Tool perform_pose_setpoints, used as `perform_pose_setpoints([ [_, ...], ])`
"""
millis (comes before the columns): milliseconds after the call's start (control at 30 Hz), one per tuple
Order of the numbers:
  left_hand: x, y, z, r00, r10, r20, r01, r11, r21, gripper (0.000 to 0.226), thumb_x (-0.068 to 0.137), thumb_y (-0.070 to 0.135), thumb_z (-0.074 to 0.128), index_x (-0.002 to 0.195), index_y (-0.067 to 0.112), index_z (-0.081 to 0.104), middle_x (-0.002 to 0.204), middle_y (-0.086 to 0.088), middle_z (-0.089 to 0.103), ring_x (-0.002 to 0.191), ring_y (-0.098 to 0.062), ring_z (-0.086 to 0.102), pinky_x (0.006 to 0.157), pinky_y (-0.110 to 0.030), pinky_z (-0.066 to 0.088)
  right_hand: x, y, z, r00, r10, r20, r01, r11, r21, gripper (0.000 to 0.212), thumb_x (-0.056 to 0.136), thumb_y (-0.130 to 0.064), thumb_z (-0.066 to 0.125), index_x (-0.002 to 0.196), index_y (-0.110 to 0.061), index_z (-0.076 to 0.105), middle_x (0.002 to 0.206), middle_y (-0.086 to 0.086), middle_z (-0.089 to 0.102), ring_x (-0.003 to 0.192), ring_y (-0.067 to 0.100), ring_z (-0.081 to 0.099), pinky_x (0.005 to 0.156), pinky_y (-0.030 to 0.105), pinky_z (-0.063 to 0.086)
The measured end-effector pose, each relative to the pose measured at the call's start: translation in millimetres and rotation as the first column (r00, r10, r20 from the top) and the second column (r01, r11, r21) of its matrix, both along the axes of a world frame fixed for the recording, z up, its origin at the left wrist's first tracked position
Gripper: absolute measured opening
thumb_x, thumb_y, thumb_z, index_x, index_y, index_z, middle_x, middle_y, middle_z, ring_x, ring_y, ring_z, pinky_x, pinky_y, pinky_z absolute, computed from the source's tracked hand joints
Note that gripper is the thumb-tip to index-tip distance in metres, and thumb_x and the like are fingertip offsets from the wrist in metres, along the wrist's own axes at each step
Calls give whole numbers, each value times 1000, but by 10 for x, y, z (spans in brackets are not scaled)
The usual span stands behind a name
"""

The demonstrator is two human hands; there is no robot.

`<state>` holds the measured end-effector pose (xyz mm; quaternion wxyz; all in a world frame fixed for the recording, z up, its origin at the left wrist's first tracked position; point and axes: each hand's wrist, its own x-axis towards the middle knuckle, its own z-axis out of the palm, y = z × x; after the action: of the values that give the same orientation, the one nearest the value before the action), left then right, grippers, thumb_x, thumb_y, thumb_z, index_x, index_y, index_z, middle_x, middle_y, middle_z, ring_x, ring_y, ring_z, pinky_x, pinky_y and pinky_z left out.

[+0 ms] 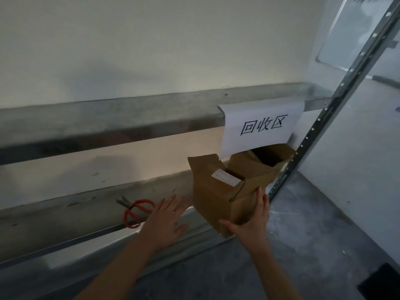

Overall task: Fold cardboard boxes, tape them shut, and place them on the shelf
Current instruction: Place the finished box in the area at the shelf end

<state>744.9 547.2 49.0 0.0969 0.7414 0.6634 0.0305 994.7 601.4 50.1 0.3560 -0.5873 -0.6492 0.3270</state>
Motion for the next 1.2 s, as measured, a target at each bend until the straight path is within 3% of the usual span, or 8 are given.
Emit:
perform_pose_setpoints([
  [100,403,292,-102,956,145,257,-113,984,-136,74,89,69,30,150,38,3,161,8,4,147,-15,8,121,-38,7,146,362,-73,1000,0,4,0,1000,9,145,43,-57,91,145,-57,-12,160,-12,-14,149,25,-1,114,63,22],
  [200,813,571,-137,639,304,706,-123,947,-296,93,72,74,59,142,51,1,153,17,13,141,-7,18,117,-38,23,175,685,-179,1000,9,17,-10,999,51,145,44,-59,91,148,-51,-9,161,-9,-16,149,25,-2,113,54,17],
  [367,1254,1117,-236,300,371,879,-125,929,-349,97,70,57,73,144,43,10,146,16,27,133,-4,31,99,-18,42,283,1151,-470,999,32,43,-36,995,97,145,46,-65,88,154,-39,-5,161,-6,-17,148,23,-2,110,48,18],
  [500,1382,1436,-370,233,423,876,-229,899,-374,95,77,40,74,151,30,15,145,15,33,129,-3,38,100,-20,37,512,1372,-623,993,38,-108,-32,998,59,134,53,-74,78,155,-32,0,159,-12,3,144,9,12,111,39,30],
  [633,1419,1692,-532,229,480,847,-277,866,-416,100,73,43,77,152,32,16,149,8,38,130,-6,44,107,-31,39,784,1687,-699,979,20,-201,-33,998,-59,104,70,-42,82,152,-25,19,147,-13,25,139,14,31,87,7,48],
  [767,1566,1927,-602,219,474,853,-254,872,-419,97,81,32,75,153,32,11,148,12,37,132,-7,41,108,-29,37,914,2005,-776,984,-57,-169,31,987,-155,91,73,-34,82,147,-14,32,145,1,39,133,19,42,102,25,44],
  [967,1618,2265,-649,277,465,841,-296,874,-386,83,80,22,77,143,37,25,130,21,46,121,-8,50,98,-27,47,1050,2328,-818,974,-115,-196,72,974,-213,76,73,-23,85,135,-17,41,131,-3,52,119,14,52,97,28,47],
  [1200,1700,2166,-778,216,529,821,-479,790,-383,71,80,11,76,139,31,42,122,9,59,112,-14,59,92,-37,54,1093,2172,-977,973,-122,-198,57,950,-308,43,80,-13,79,110,-31,54,112,-14,60,115,9,55,80,8,42],
])
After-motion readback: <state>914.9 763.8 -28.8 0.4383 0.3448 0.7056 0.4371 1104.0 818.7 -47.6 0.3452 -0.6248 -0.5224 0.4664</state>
